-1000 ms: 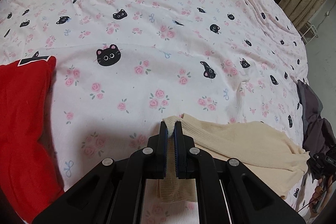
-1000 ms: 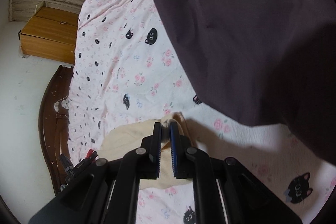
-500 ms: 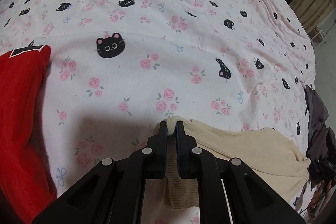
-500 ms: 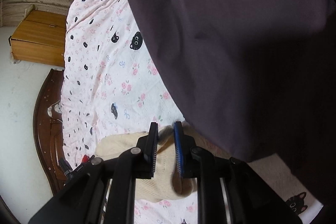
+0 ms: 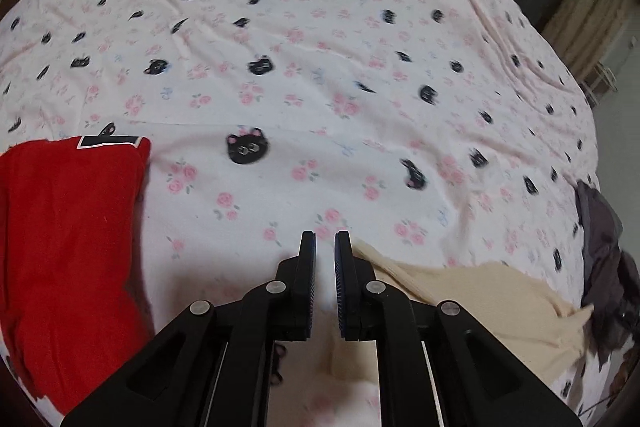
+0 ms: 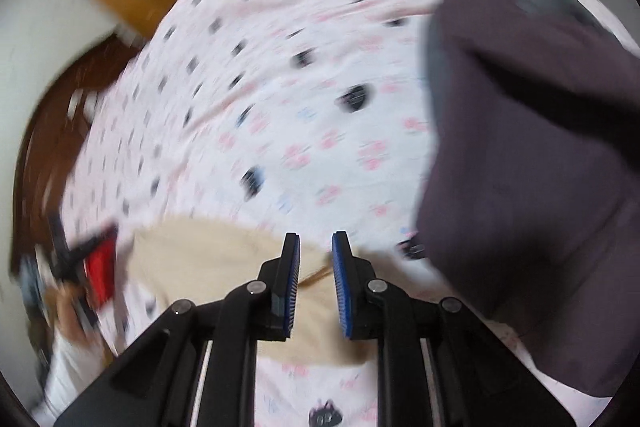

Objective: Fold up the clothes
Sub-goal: 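Lay the folded sweater flat and open the left gripper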

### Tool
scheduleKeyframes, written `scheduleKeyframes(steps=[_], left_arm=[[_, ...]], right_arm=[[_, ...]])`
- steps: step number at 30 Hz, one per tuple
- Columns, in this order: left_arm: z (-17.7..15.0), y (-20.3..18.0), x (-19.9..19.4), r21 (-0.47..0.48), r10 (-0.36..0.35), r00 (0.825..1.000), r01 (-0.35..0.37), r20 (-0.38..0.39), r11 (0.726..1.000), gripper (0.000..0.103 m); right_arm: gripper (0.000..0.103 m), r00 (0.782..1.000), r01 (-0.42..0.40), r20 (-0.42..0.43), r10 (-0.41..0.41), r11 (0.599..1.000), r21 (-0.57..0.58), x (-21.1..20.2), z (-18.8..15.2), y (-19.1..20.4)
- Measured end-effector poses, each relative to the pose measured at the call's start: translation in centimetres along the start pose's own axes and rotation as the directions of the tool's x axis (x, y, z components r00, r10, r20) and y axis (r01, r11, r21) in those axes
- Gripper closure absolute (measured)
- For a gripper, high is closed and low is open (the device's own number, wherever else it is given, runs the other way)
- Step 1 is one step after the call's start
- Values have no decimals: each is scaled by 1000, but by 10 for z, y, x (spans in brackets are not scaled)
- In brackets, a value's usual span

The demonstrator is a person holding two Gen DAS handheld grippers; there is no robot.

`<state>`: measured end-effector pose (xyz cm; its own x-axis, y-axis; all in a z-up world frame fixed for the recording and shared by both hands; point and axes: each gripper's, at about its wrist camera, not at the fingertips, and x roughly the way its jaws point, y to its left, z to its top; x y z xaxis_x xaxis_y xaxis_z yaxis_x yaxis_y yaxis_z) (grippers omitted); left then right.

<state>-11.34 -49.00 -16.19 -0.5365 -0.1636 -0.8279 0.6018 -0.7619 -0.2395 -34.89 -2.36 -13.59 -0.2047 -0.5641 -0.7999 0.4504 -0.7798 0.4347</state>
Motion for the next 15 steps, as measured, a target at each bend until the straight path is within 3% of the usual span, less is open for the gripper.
scheduleKeyframes(steps=[3,6,11,15], left_arm=[[-18,-23,-4,52,-31,999,32,-21,998,95],[-36,-42,-2,45,-79,996,81,-49,996,95],[-57,-68,8,17,-128,989,130,-79,991,95],[-64,-85,20,71,-113,986,123,-123,990,95]], right_arm=[[84,996,-12,-92,0,992,-125,12,-11,33],[84,982,-9,-185,-28,980,-198,35,-30,59],[84,961,13,-264,-81,968,-249,67,-51,77],[84,943,32,-309,-123,958,-284,89,-49,93]])
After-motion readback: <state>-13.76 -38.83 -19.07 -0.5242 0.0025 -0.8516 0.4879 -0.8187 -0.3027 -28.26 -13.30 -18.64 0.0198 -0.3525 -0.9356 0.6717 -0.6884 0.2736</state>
